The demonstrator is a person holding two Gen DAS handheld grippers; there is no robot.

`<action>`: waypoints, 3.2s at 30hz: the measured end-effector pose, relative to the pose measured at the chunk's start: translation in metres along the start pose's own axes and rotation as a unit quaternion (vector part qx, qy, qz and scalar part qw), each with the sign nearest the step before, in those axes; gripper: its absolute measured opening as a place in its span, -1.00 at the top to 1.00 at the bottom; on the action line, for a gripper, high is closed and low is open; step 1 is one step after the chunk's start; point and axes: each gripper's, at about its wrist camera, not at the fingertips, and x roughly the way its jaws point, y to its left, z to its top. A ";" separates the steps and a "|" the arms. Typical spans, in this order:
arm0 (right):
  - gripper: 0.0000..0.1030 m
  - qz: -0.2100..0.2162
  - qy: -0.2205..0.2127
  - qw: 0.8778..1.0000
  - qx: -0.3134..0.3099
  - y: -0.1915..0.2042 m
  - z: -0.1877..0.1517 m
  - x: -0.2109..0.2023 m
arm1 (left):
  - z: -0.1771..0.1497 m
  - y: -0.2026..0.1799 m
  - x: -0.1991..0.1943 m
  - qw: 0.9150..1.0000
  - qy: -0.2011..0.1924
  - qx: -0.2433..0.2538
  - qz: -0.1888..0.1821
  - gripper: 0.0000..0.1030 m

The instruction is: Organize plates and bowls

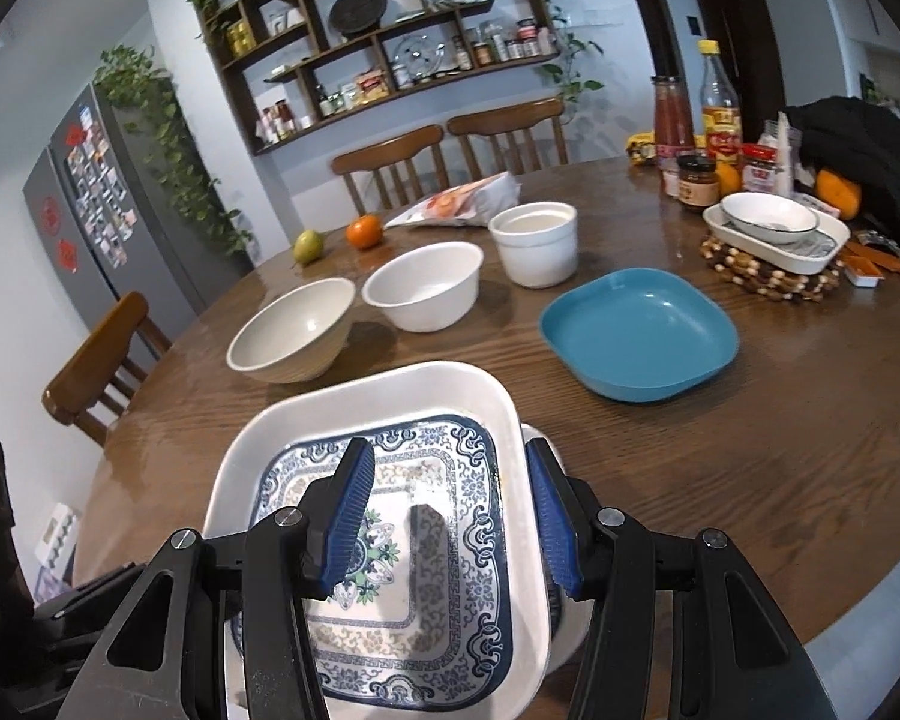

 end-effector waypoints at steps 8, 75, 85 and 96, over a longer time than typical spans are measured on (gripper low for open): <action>-0.06 -0.017 0.004 1.000 0.013 -0.017 -0.004 0.004 | -0.003 -0.011 0.013 1.000 0.014 0.011 -0.001 0.22; -0.07 -0.042 0.014 0.999 0.003 -0.026 -0.014 0.014 | -0.008 0.004 0.003 1.000 0.006 -0.008 -0.005 -0.03; -0.07 -0.043 0.013 0.999 0.004 -0.026 -0.014 0.014 | -0.009 0.004 0.002 1.000 0.007 -0.010 -0.001 -0.05; -0.07 -0.038 0.026 0.999 0.007 -0.027 -0.013 0.018 | -0.007 0.007 0.002 1.000 0.006 -0.008 0.016 -0.11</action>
